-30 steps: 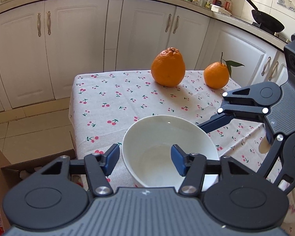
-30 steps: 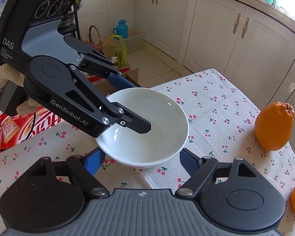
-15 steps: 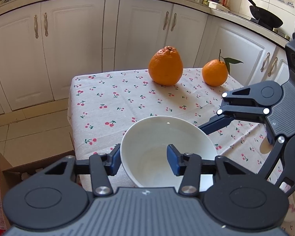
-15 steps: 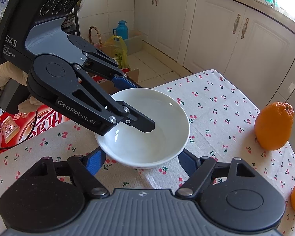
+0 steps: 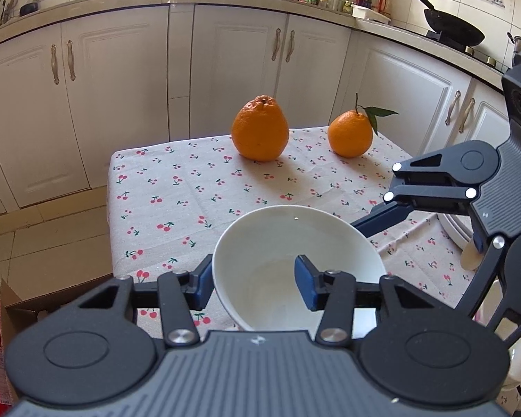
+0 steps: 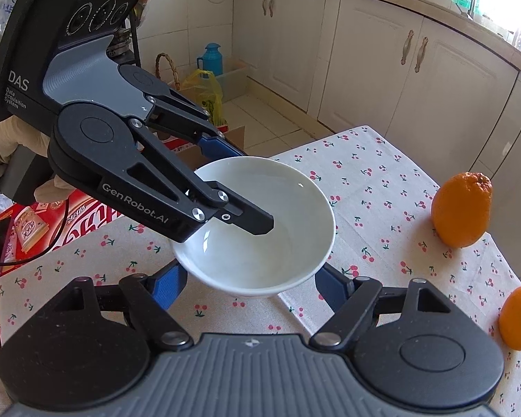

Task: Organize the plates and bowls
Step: 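Carry the held bowl with the left tool over the two nested bowls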

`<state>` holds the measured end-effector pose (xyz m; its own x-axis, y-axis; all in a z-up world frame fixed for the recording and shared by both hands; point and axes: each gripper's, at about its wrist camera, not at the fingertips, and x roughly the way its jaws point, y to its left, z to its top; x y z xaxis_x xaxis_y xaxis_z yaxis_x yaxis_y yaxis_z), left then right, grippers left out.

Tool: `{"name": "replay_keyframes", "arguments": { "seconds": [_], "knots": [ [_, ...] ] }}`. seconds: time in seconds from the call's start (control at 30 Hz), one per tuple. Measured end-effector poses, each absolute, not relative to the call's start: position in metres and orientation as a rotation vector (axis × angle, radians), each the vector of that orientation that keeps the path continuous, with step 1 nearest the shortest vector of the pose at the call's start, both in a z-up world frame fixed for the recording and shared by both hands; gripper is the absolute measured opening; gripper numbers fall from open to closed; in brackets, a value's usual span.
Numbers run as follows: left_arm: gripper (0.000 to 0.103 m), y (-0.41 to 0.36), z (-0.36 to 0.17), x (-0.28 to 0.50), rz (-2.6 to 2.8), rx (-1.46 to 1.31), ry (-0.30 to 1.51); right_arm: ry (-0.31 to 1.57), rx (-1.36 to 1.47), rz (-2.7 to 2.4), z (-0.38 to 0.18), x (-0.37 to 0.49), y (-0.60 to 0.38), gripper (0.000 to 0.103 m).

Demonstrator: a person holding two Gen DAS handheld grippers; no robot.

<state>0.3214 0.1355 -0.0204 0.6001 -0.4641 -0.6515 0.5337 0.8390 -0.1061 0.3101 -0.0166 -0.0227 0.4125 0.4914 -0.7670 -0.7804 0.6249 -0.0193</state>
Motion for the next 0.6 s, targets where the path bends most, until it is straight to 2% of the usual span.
{"name": "replay_keyframes", "arguments": {
  "seconds": [0.6],
  "knots": [
    [0.048, 0.085, 0.018, 0.239, -0.616, 0.137, 0.668, 0.756, -0.365, 0.784, 0.014, 0.218, -0.072, 0.084]
  ]
}}
